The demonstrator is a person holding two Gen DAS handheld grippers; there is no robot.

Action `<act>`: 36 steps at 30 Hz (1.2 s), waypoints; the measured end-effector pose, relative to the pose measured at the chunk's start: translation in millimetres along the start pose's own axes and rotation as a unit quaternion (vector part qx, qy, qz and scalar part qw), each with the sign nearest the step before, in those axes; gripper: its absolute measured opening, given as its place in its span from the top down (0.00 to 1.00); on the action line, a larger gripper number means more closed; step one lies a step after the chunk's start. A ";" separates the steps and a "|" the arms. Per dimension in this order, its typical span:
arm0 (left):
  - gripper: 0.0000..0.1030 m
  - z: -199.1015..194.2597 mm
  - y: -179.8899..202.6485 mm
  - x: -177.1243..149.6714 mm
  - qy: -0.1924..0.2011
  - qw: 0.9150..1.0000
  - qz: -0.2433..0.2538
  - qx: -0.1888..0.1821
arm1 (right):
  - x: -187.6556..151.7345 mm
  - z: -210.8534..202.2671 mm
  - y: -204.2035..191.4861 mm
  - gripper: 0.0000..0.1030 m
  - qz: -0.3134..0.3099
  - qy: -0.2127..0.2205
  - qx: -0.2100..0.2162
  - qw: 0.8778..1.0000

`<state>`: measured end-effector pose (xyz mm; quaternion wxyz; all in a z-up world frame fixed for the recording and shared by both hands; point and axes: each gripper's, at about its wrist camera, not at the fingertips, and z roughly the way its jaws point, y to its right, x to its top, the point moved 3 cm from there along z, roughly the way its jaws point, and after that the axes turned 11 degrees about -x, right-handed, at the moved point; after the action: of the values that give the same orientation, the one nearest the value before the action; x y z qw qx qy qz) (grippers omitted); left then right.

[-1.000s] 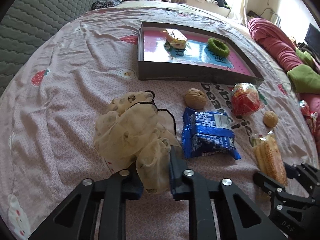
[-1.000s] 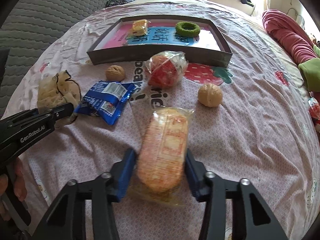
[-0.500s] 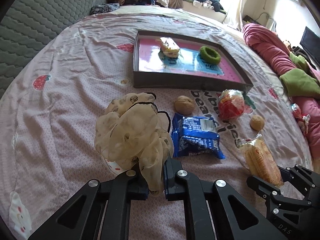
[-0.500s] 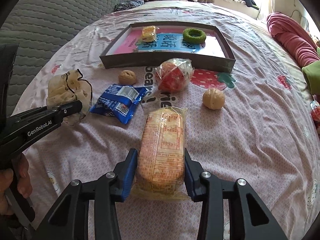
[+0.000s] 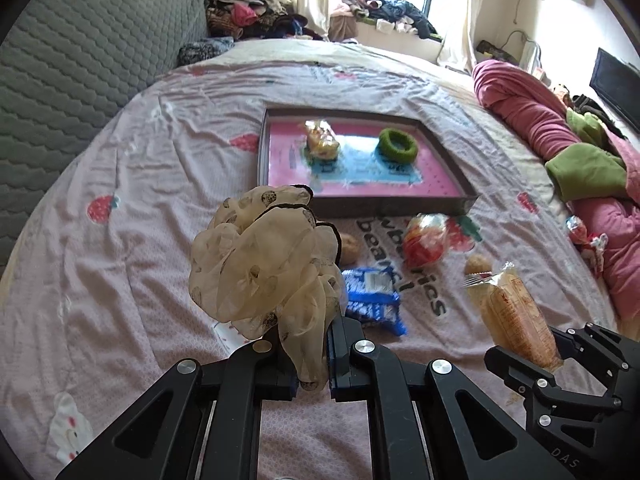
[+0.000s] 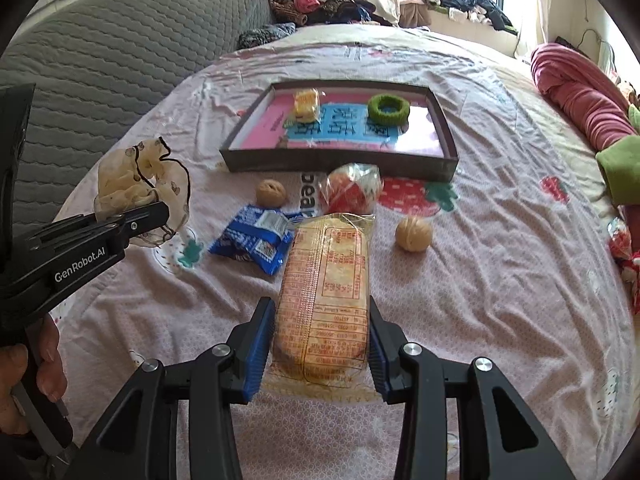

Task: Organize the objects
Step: 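Carry the bread packet and mesh pouch with both tools over the tray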

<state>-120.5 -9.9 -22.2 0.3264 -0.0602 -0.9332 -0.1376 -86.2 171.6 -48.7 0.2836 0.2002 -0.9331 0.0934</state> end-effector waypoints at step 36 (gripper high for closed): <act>0.90 16.0 57.2 107.7 0.050 0.998 0.049 0.001 | 128.1 -28.2 65.9 0.58 -0.007 0.098 -0.032 0.995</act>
<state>-202.3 51.8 45.6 0.3791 -0.0981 -0.9119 -0.1231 -197.7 198.1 43.1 0.3806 0.1870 -0.9021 0.0804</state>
